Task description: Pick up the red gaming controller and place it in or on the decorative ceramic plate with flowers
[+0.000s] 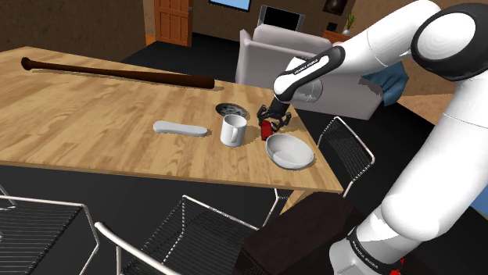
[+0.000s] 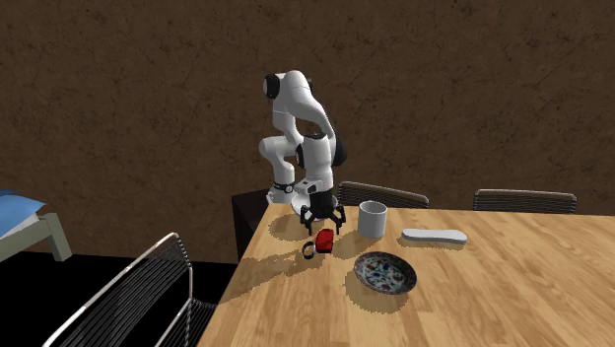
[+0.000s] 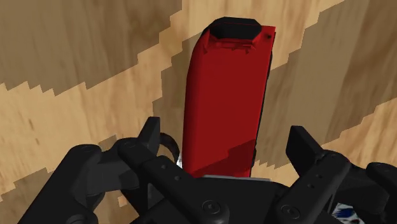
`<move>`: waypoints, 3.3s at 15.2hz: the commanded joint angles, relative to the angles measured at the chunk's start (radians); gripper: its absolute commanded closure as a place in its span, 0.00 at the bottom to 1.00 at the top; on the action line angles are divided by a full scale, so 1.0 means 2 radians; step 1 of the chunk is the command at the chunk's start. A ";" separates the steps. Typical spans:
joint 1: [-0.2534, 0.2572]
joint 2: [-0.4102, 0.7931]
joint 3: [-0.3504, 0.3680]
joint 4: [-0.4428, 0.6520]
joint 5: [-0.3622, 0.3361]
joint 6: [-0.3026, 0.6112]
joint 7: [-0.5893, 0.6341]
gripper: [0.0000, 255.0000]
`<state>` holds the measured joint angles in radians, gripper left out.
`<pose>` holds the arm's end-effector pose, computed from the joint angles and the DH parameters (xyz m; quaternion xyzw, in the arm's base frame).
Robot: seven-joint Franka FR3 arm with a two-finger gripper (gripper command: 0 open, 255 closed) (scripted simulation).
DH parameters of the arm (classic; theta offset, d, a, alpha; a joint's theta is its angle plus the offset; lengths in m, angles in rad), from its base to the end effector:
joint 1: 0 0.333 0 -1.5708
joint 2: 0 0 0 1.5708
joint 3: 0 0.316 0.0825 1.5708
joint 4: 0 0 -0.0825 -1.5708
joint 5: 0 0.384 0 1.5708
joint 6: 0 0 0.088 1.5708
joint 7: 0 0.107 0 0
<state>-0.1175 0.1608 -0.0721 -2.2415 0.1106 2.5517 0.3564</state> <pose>0.5444 -0.1057 0.3110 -0.9475 0.3095 -0.0723 0.0345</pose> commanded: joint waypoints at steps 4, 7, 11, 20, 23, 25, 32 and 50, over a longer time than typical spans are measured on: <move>-0.001 0.032 0.003 0.001 0.009 0.031 -0.006 0.00; -0.001 0.032 0.004 0.001 0.009 0.031 -0.006 0.00; -0.001 0.032 0.004 0.001 0.009 0.031 -0.006 0.00; -0.001 0.034 0.004 0.000 0.009 0.033 -0.007 1.00; 0.000 0.027 0.003 0.002 0.007 0.025 -0.005 1.00; 0.000 0.017 0.002 0.004 0.004 0.013 -0.002 1.00; 0.002 -0.016 -0.001 0.015 -0.005 -0.030 0.006 1.00; 0.028 0.124 0.014 0.277 -0.020 -0.150 0.066 1.00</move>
<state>-0.0650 0.3710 -0.0460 -1.7504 0.0719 2.2756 0.4816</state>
